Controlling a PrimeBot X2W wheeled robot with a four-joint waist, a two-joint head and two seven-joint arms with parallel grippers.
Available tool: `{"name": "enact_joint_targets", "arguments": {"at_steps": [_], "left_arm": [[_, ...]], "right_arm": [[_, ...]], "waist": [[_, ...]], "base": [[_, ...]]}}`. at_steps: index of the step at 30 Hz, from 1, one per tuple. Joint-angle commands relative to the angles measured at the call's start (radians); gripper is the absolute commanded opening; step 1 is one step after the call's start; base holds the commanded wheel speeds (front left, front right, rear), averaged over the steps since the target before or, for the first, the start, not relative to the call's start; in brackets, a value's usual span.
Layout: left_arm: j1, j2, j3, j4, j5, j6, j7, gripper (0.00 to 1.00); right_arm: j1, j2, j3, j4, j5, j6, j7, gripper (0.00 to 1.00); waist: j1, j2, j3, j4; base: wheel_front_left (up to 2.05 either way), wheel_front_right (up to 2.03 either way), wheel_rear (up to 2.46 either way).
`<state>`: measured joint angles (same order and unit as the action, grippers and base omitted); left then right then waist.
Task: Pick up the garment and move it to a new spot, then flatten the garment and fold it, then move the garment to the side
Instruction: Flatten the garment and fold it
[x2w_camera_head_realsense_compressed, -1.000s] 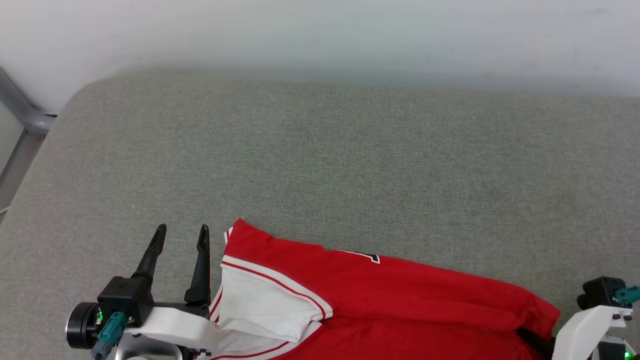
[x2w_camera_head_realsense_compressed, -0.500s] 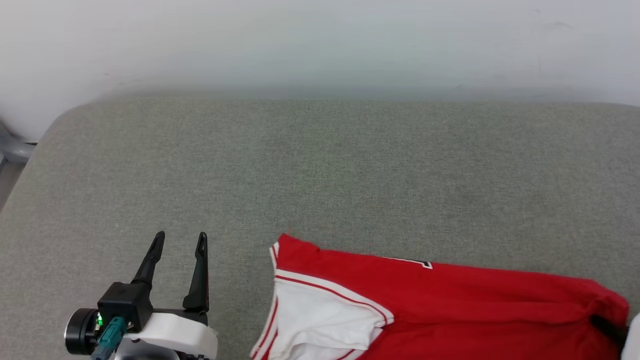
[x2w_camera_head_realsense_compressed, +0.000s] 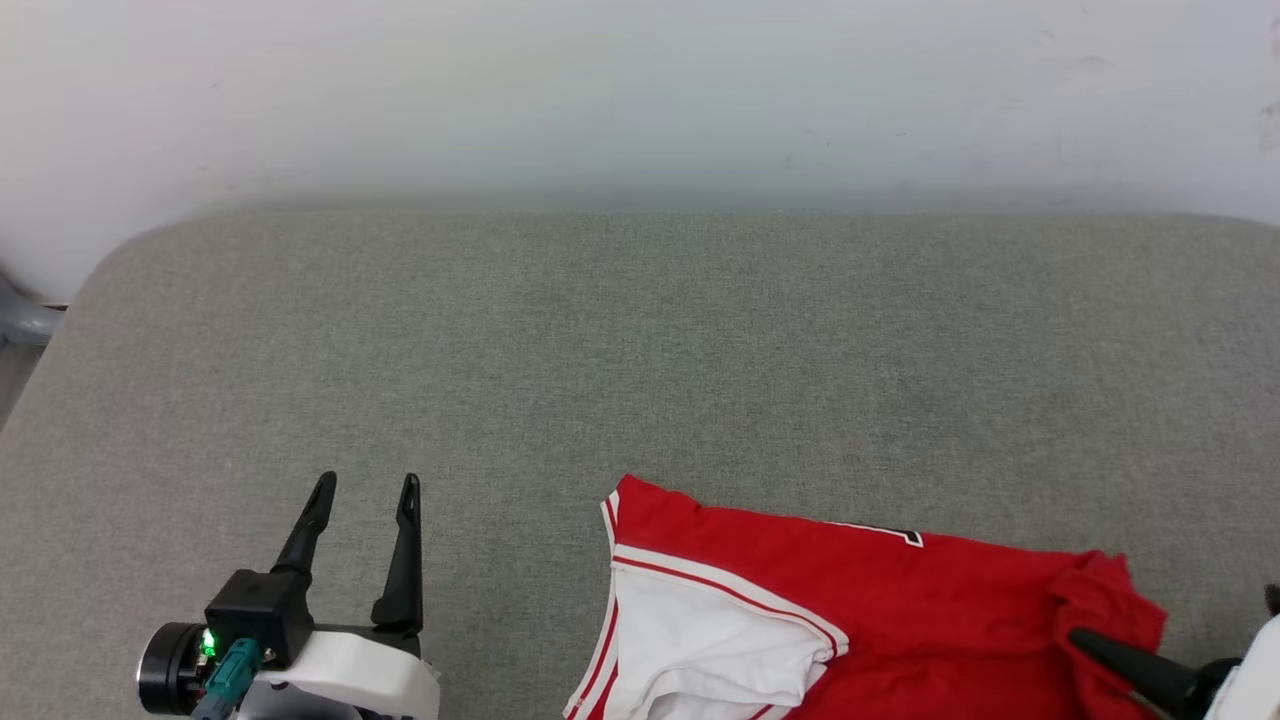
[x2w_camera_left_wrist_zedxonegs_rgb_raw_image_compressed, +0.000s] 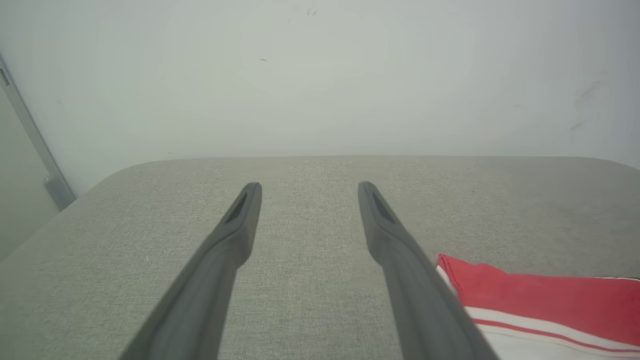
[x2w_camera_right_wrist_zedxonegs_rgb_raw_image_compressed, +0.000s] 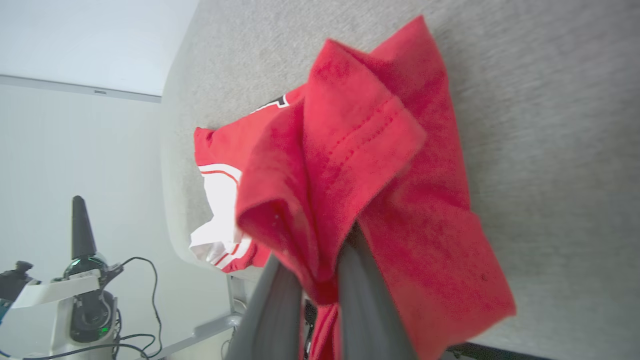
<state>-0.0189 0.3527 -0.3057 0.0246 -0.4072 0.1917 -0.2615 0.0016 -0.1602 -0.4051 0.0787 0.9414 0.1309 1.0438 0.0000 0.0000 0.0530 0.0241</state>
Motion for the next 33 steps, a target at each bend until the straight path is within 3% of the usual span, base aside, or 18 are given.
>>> {"name": "enact_joint_targets", "arguments": {"at_steps": [1, 8, 13, 19, 26, 32, 33], "left_arm": [[0.007, -0.006, 0.001, 0.001, 0.007, -0.006, -0.005, 1.0], [-0.018, -0.013, -0.006, 0.01, 0.011, -0.019, -0.005, 1.0], [-0.033, -0.022, -0.01, 0.011, 0.017, -0.024, -0.005, 1.0], [-0.06, -0.036, -0.016, 0.005, 0.024, -0.031, -0.005, 1.0], [-0.099, -0.073, 0.003, 0.003, 0.037, -0.052, -0.005, 1.0], [-0.111, -0.112, 0.033, 0.006, 0.063, -0.077, -0.005, 1.0], [-0.109, -0.118, 0.041, 0.009, 0.066, -0.083, -0.005, 1.0]], "right_arm": [[0.004, 0.036, -0.004, -0.009, 0.037, -0.001, 0.023, 0.0], [0.006, 0.111, 0.035, 0.0, 0.263, -0.001, 0.126, 0.0], [0.017, 0.111, 0.177, 0.03, 0.406, -0.001, 0.057, 0.0], [-0.024, 0.11, 0.362, 0.034, 0.496, -0.001, -0.092, 0.0], [-0.083, 0.11, 0.537, 0.055, 0.466, -0.001, -0.27, 0.0], [-0.101, 0.109, 0.579, 0.11, 0.38, -0.001, -0.348, 0.0], [-0.103, 0.109, 0.584, 0.111, 0.376, -0.001, -0.353, 0.21]], "waist": [[0.0, 0.0, -0.001, 0.005], [0.0, 0.0, 0.006, 0.037], [0.0, 0.0, 0.019, 0.067], [0.0, 0.0, 0.055, 0.104], [0.0, 0.0, 0.114, 0.145], [0.0, 0.0, 0.149, 0.171], [0.0, 0.0, 0.151, 0.173]], "base": [[0.0, 0.0, 0.0], [0.0, 0.0, 0.0], [0.0, 0.0, 0.0], [0.0, 0.0, 0.0], [0.0, 0.0, 0.0], [0.0, 0.0, 0.0], [0.0, 0.0, 0.0]]}}
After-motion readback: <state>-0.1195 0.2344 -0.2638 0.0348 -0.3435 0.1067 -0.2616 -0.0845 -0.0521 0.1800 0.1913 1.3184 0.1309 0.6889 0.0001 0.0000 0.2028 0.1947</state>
